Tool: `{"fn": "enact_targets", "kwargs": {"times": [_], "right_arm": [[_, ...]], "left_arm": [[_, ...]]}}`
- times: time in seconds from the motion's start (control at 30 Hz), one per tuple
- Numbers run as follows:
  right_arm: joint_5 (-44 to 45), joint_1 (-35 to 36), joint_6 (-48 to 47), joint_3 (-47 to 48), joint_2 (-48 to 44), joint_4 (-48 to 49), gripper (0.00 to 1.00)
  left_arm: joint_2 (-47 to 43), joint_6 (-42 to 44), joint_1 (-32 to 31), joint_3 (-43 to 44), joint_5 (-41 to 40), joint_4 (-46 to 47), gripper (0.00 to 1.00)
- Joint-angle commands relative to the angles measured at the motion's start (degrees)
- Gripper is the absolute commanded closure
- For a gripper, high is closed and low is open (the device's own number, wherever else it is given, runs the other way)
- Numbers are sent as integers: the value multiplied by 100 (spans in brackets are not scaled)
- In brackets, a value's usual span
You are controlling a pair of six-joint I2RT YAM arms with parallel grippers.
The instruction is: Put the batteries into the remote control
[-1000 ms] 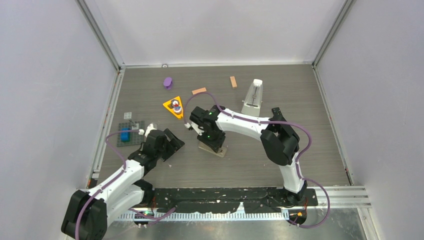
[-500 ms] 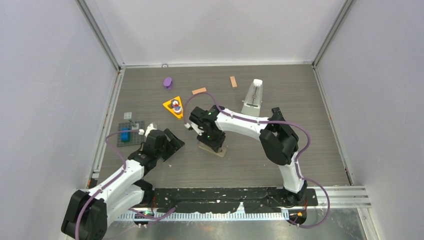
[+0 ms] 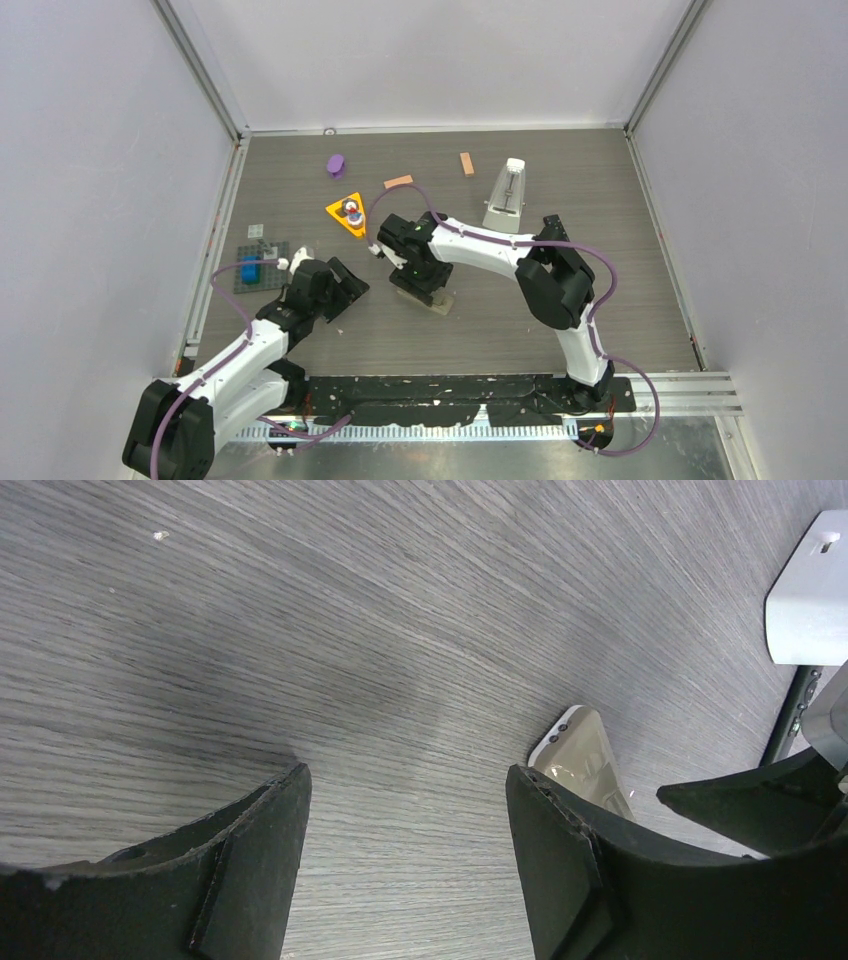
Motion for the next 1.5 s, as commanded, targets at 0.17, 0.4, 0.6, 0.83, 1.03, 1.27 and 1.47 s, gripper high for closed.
{"fn": "enact_targets", "kwargs": {"times": [0.17, 0.4, 0.6, 0.83, 1.03, 1.27, 1.47], "right_arm": [[-69, -22, 392, -122, -984, 441, 31], [641, -66, 2024, -1609, -2094, 1374, 46], [940, -49, 3786, -2949, -2858, 2365, 55], [808, -108, 4959, -3925, -3410, 3845, 44], [645, -197, 5357, -4149, -3312, 4228, 48], [221, -346, 5775, -4410, -3139, 4722, 58], [277, -372, 5862, -4485, -3193, 4720, 61]], "left_arm": [[-21, 141, 26, -49, 132, 387, 27], [581, 530, 26, 105, 1175, 1350, 25], [1480, 580, 26, 258, 1841, 2259, 26], [1938, 781, 26, 480, 1862, 2459, 24], [2269, 808, 26, 547, 1845, 2446, 24], [2552, 795, 26, 615, 1939, 2553, 25], [2665, 799, 26, 596, 1932, 2561, 25]]}}
